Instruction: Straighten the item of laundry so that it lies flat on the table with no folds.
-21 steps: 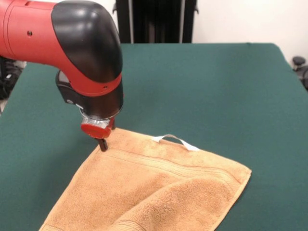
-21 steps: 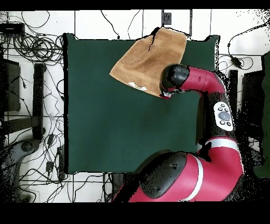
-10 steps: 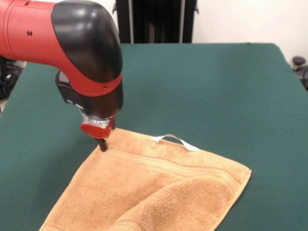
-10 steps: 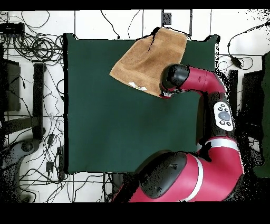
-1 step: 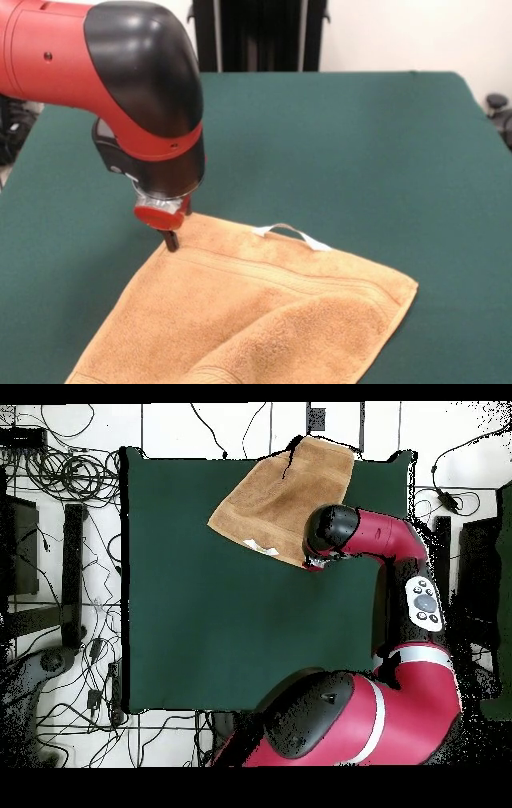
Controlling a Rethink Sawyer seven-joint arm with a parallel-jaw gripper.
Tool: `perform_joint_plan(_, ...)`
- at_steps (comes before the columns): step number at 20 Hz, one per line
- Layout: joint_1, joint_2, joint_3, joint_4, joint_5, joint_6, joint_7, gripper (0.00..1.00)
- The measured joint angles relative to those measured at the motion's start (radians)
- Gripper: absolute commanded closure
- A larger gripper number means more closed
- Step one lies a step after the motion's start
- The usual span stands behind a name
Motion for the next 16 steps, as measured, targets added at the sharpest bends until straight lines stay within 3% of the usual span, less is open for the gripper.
perform_joint_plan(5,-0.001,0.0,0.0,0.0,0.002,0.0,0.0,0.0)
perform_joint_plan(6,0.0,0.001,0.0,0.0,0.002,-0.001,0.0,1.0)
perform_joint_plan(16,0.0,0.004,0.0,-0.001,0.003,-0.001,0.0,1.0)
